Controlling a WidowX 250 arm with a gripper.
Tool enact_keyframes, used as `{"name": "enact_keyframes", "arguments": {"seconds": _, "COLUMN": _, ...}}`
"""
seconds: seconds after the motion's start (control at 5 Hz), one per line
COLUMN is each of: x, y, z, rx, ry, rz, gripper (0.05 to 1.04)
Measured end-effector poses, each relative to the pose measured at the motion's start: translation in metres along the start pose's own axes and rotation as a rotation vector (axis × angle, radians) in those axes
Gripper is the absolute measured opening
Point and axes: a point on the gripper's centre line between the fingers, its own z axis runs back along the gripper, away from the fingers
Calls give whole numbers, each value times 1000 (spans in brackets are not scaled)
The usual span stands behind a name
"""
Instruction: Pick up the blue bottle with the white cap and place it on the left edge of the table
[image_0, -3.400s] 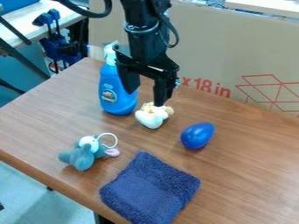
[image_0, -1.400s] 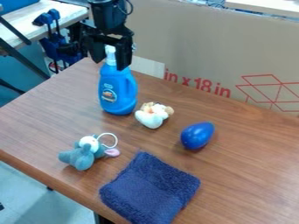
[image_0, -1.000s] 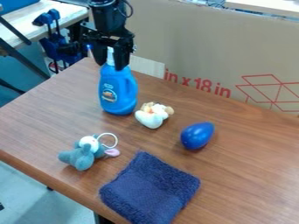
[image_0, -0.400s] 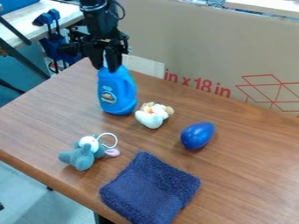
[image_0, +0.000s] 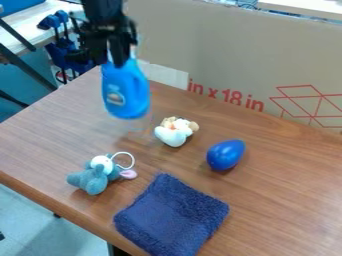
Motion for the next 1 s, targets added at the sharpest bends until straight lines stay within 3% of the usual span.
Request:
{"name": "enact_keyframes", "arguments": {"seconds": 0.2, "x": -16, "y": 13, "z": 18, "rx": 12, "ry": 15, "rz": 21, "gripper": 500}}
{"name": "enact_keyframes", "arguments": {"seconds": 0.4, "x": -52, "y": 33, "z": 28, "rx": 17, "ry": 94, "rz": 76, "gripper": 500}}
{"name": "enact_keyframes", "arguments": {"seconds": 0.6, "x": -92, "y": 50, "z": 26, "rx": 13, "ry": 141, "rz": 125, "gripper": 500}}
{"name": "enact_keyframes", "arguments": {"seconds": 0.8, "x": -126, "y": 65, "z": 16, "rx": -4, "ry": 153, "rz": 186, "gripper": 500}}
{"name": "enact_keyframes", "arguments": {"seconds": 1.0, "x": -128, "y": 70, "z": 12, "rx": 42, "ry": 125, "rz": 170, "gripper": 500}}
